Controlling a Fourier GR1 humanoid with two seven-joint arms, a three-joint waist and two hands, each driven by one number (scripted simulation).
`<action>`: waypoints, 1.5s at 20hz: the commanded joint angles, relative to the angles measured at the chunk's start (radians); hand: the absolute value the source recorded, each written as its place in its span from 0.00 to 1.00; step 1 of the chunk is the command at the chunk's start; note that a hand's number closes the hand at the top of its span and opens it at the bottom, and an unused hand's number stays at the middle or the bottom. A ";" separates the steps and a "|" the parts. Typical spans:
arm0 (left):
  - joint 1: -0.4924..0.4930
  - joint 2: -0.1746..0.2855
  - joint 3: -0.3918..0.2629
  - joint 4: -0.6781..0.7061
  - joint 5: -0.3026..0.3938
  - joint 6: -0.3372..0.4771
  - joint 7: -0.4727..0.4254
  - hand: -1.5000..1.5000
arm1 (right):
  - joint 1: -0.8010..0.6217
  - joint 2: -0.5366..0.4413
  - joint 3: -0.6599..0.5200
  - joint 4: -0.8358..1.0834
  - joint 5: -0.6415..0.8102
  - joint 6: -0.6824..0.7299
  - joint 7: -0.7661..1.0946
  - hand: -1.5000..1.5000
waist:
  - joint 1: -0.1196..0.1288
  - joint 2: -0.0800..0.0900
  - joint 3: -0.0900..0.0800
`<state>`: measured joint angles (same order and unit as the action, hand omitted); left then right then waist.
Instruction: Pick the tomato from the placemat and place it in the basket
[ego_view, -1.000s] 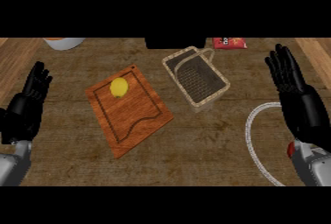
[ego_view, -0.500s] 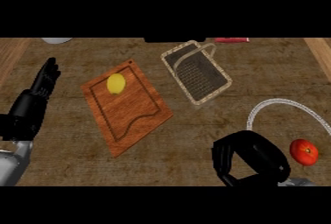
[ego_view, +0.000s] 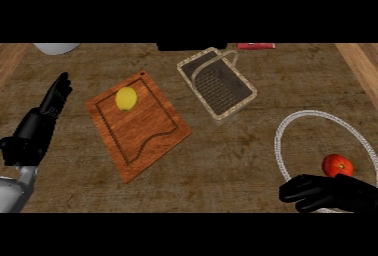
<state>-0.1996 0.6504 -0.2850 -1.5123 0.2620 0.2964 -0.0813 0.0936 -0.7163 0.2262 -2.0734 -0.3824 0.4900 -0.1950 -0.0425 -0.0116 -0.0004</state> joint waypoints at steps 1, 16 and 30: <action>-0.001 0.009 0.011 0.014 0.007 -0.024 -0.007 0.50 | -0.089 -0.160 -0.194 -0.069 0.106 -0.017 0.055 0.00 | 0.001 0.000 -0.004; -0.060 -0.039 0.014 0.062 -0.034 -0.055 -0.014 0.50 | -0.278 -0.593 -0.224 0.020 0.496 0.461 -0.184 0.00 | 0.050 0.017 0.001; -0.068 -0.077 0.050 0.062 -0.088 -0.096 0.001 0.50 | -0.316 -0.535 0.084 0.263 0.924 0.206 -0.400 0.00 | 0.064 0.018 0.001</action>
<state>-0.2479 0.5802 -0.2504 -1.4695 0.1934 0.2082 -0.0909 -0.1983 -1.2859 0.2383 -1.8672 0.4467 0.6712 -0.4746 0.0231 0.0061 0.0009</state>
